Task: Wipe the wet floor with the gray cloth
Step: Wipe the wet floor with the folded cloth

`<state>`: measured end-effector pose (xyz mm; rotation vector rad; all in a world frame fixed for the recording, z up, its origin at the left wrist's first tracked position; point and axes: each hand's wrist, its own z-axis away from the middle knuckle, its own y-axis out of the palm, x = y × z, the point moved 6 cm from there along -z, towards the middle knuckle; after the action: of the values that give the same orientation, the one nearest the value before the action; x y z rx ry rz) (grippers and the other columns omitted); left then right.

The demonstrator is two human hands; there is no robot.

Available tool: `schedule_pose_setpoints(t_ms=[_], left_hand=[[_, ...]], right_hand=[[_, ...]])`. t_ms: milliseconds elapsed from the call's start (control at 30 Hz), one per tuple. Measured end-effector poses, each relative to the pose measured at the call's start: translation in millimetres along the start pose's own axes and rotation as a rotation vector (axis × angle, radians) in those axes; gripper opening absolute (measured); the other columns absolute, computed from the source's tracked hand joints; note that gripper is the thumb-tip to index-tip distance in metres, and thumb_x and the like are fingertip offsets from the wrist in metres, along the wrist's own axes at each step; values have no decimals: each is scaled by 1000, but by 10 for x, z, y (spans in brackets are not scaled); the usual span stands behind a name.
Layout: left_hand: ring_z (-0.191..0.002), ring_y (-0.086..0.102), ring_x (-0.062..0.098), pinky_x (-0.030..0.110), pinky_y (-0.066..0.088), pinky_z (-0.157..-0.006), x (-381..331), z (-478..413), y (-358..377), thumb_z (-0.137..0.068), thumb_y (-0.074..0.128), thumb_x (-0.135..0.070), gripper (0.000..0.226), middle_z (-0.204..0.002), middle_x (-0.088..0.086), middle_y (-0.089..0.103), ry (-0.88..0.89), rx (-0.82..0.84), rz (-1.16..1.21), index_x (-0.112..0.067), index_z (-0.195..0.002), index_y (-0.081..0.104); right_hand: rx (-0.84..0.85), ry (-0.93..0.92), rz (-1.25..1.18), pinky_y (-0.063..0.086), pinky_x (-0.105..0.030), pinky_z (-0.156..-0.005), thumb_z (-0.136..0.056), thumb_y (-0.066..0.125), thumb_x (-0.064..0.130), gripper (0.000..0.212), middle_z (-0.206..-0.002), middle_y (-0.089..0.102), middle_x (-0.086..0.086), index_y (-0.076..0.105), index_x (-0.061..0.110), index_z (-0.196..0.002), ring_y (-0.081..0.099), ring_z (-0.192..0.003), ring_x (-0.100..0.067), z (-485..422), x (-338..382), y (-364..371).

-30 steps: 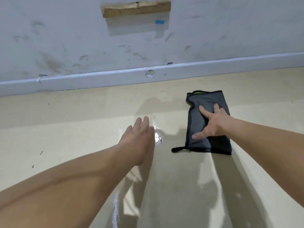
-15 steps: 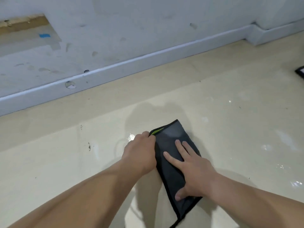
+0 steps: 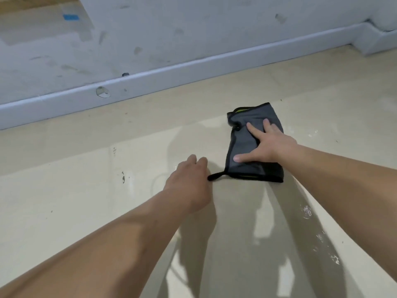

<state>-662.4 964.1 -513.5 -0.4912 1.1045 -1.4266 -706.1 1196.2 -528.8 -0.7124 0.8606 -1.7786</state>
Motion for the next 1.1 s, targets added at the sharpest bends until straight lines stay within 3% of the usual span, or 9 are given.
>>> schedule_pose_setpoints(t_ms=[100,233,467,633,733,900,1033,1100], left_hand=[[-119,47,26,39,49,-82,-196,-58,52,-91,52,-17,38,-122,0,41,2,-8,14,-18,-128,44],[-133,36,25,33,40,-88,-672,-99,273,-91,54,-15,55,-150,1,27,99,26,8,-18,-143,36],[-156,5,25,33,17,-124,-1463,-7,571,-94,56,-18,77,-171,8,1,300,94,-17,-17,-160,17],[-158,-2,23,29,7,-126,-1670,27,746,-94,52,-18,77,-171,9,-1,409,122,-48,-15,-161,15],[-158,-2,26,33,9,-127,-1649,-3,805,-93,52,-20,78,-171,10,0,407,131,-66,-17,-162,15],[-158,-1,26,31,5,-127,-1781,-111,704,-95,57,-26,90,-171,10,-3,411,128,-133,-13,-163,-2],[-149,20,33,36,25,-120,-1935,-423,593,-89,65,-32,66,-159,13,22,363,140,-197,-10,-143,35],[-139,30,32,37,34,-114,-2000,-586,561,-86,67,-41,62,-145,11,32,336,138,-234,-11,-134,41]], right_hand=[[-1,129,-97,13,-54,-125,-38,53,105,145,-169,-21,-1,-13,52,-156,-11,-157,-26,25,-470,-9],[-45,205,-126,16,-52,-124,-47,50,105,137,-170,-18,-4,-12,51,-157,-9,-157,-27,307,-983,157],[-113,28,-84,31,-44,-119,-57,56,97,126,-168,-24,4,-11,56,-155,-18,-156,-19,1104,-1018,798],[10,-126,-2,34,-40,-119,-55,68,90,131,-162,-36,11,-15,60,-152,-29,-151,-11,1505,-1129,1045],[29,-143,8,35,-41,-118,-51,73,88,133,-163,-33,15,-12,64,-150,-25,-152,-8,1369,-1254,930],[34,-42,22,23,-47,-124,-44,74,90,140,-166,-27,11,-11,61,-152,-17,-155,-13,691,-1498,433],[17,133,-46,26,-52,-122,-40,64,99,143,-168,-24,10,-15,60,-152,-14,-157,-15,283,-1789,81],[-2,207,-127,23,-53,-123,-38,62,102,145,-169,-22,7,-13,57,-154,-12,-157,-18,226,-2011,11]])
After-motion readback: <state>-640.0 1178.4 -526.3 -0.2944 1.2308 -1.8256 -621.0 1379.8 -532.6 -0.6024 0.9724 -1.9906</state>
